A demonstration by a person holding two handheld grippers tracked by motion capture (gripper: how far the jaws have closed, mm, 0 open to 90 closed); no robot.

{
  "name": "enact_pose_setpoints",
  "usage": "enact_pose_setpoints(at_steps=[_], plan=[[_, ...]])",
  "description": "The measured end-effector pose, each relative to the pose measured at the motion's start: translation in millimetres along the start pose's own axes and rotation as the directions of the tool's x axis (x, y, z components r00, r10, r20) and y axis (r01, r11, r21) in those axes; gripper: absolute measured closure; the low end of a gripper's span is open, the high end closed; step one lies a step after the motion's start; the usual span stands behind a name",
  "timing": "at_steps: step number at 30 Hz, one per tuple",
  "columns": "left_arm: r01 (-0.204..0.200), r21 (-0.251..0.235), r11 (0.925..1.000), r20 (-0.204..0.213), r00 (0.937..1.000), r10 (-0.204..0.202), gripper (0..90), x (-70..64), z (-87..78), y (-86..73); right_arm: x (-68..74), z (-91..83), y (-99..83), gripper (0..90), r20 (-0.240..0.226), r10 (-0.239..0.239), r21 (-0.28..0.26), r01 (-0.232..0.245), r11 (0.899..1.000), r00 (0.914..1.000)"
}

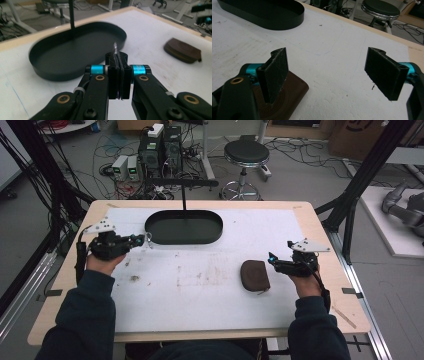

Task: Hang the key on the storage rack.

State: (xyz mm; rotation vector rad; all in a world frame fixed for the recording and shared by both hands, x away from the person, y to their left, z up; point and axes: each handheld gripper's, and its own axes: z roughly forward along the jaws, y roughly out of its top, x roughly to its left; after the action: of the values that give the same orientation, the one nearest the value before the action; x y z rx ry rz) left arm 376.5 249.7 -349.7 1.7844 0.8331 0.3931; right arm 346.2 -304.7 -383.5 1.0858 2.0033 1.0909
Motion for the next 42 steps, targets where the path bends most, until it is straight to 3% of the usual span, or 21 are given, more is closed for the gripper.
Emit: enact_pose_setpoints(at_steps=[1,4,5,15,21,23,27,36,42], plan=[[0.003,-0.023,0.9997,0.003,1.0,-0.003,88.1,9.7,6.4,12.3,-0.2,0.7,0.0,19.4,-0.001,-0.004,-0.003,0.004,1.0,1.0],[0.002,-0.04,0.9992,0.003,1.0,-0.002,88.1,18.1,11.6,22.7,-0.6,0.8,0.0,19.4,-0.002,-0.003,-0.002,0.003,1.0,1.0],[-0.004,-0.059,0.9982,0.002,1.0,0.004,88.1,26.6,16.4,31.7,-0.8,0.8,-0.1,19.4,-0.002,0.002,0.001,-0.002,1.0,1.0],[-0.043,-0.085,0.9955,-0.008,0.9991,0.042,88.0,65.2,42.3,63.5,1.0,2.0,0.8,19.4,-0.01,-0.001,-0.003,0.001,1.0,1.0],[-0.044,-0.088,0.9952,-0.019,0.9989,0.042,88.0,77.5,54.1,70.3,0.5,0.2,0.6,19.4,-0.011,0.006,-0.005,-0.006,1.0,0.9999],[-0.047,-0.056,0.9973,-0.036,0.9984,0.045,88.0,83.2,62.3,72.5,0.2,-0.5,0.5,19.4,-0.012,0.01,-0.01,-0.01,1.0,0.9999],[-0.053,-0.061,0.9967,-0.054,0.9973,0.05,88.0,87.3,69.8,76.8,0.1,-0.7,0.2,19.4,-0.014,0.013,-0.007,-0.013,1.0,0.9998],[-0.029,-0.065,0.9974,-0.085,0.9961,0.023,87.9,100.6,80.6,75.9,-1.2,-2.1,-1.0,19.5,-0.021,0.018,-0.011,-0.019,1.0,0.9996],[0.014,-0.107,0.9942,-0.094,0.9953,-0.024,87.9,110.4,80.8,76.5,0.4,-3.0,-2.4,19.4,-0.024,0.021,-0.007,-0.021,1.0,0.9995]])
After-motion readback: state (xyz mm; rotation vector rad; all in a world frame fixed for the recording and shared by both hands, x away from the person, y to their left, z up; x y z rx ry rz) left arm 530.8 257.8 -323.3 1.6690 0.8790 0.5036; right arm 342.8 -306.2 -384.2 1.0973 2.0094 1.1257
